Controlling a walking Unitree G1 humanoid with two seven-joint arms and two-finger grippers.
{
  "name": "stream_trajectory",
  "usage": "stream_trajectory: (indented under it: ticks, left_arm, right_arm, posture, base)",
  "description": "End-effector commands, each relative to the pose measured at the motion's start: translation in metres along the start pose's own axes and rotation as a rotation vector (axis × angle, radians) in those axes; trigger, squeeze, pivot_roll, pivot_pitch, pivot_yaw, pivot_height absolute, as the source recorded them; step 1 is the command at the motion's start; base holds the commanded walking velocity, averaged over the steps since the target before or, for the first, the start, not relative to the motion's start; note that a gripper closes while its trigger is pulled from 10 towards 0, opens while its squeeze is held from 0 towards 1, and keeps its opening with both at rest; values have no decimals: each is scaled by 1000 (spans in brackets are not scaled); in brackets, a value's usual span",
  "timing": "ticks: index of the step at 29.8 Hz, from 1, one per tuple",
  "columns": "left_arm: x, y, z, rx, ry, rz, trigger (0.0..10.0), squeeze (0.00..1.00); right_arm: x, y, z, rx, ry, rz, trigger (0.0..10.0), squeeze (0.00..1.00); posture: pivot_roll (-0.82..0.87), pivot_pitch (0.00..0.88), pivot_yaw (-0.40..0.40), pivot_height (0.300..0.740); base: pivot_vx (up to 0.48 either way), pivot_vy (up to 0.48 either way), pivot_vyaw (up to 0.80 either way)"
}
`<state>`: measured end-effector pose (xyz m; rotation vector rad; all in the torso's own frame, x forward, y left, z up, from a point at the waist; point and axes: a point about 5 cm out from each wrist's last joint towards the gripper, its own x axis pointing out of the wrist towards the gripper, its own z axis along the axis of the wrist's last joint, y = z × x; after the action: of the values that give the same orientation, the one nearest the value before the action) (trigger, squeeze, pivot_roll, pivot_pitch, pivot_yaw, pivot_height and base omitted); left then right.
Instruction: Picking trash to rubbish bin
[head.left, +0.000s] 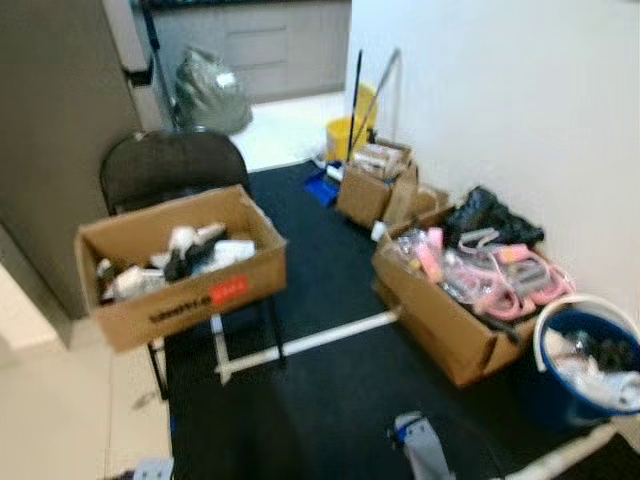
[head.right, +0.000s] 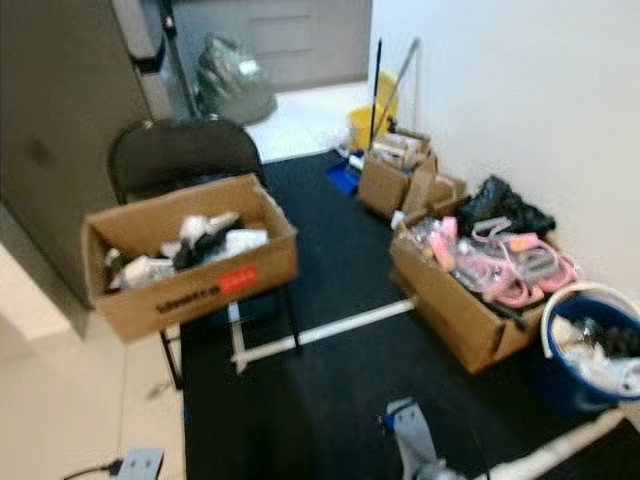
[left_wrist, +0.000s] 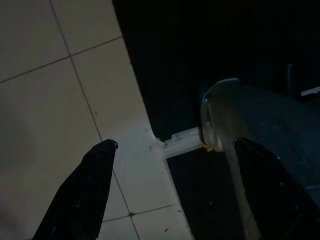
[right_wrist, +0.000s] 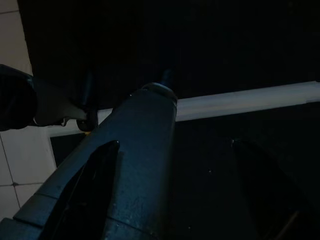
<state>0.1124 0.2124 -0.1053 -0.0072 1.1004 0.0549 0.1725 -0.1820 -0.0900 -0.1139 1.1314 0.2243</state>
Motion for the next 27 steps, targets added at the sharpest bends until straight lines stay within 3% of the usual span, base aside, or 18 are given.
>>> stream_trajectory:
  ticks: [1,15,27]
  left_arm:
    - [-1,-1,-6,1,15,4,10000,0]
    - [-6,4,-27,-39,69,31,10000,0]
    - [-6,6,-25,-55,54,45,10000,0]
  right_arm:
    - [1,7,-7,-3,24,42,10000,0]
    - [1,9,-6,-32,27,81,10000,0]
    - [0,8,-9,-60,41,82,10000,0]
  posture:
    - [49,54,24,740]
    - [66,50,27,740]
    - [89,54,16,740]
  base:
    - [0,0,0]
    - [0,0,647]
    - [0,0,753]
